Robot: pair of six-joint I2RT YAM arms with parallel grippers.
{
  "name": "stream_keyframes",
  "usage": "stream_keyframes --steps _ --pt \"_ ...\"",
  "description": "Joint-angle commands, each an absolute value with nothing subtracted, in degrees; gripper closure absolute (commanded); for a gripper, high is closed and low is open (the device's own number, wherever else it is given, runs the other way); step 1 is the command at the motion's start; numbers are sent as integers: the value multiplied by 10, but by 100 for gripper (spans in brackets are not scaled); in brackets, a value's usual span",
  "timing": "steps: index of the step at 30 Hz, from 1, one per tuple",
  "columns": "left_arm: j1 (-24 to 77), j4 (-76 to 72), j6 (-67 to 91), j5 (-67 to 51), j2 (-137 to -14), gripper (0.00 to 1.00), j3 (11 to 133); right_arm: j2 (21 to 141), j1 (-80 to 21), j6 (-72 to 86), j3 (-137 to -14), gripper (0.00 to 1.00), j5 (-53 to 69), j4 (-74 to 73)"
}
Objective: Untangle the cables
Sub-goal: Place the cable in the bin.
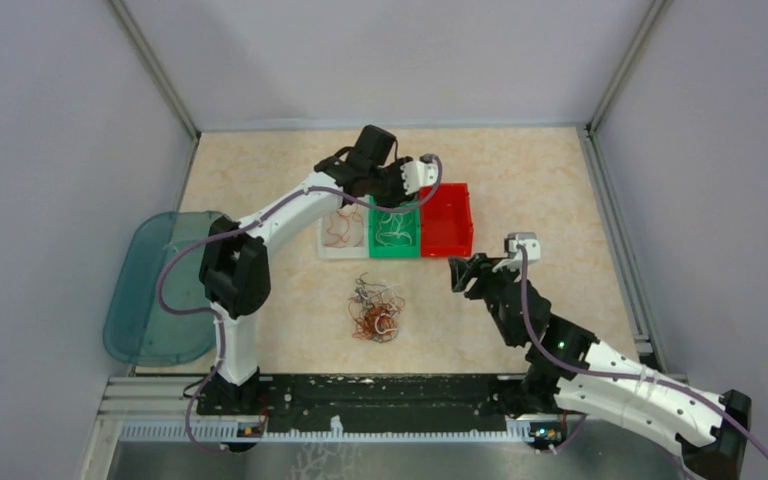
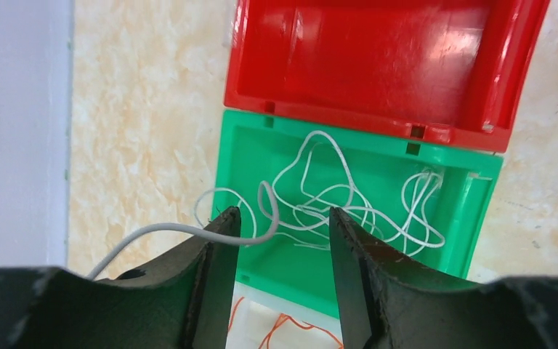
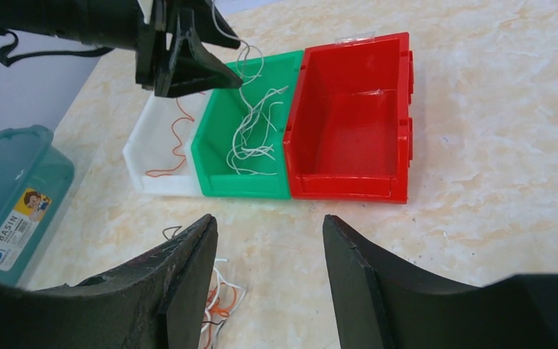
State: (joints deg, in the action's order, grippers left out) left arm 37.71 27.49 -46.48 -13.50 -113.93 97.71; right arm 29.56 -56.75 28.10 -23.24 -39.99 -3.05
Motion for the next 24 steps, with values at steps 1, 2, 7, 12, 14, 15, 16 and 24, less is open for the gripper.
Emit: stream_keyframes --steps 1,2,7,12,14,15,16,24 --pt "370 360 -446 -181 -1112 45 1043 300 -560 277 -272 44 -394 -25" --pt "368 369 -442 -187 -1107 45 1051 301 -560 277 -274 44 -392 -25" --pt "364 431 -451 -231 -1072 36 1041 316 -555 283 -279 44 -379 -24" --pt "349 474 -453 -276 -1036 22 1000 358 -522 285 -291 43 -333 -8" --pt "342 546 -486 -317 -1036 6 1013 387 -494 287 -304 43 -295 5" --pt "341 578 -504 -329 -1040 4 1018 404 -478 288 -314 42 -269 16" --pt "340 612 -524 -339 -1044 4 1022 424 -460 288 -322 42 -240 27" --pt "330 665 -631 -452 -1035 6 1013 604 -323 254 -394 29 99 188"
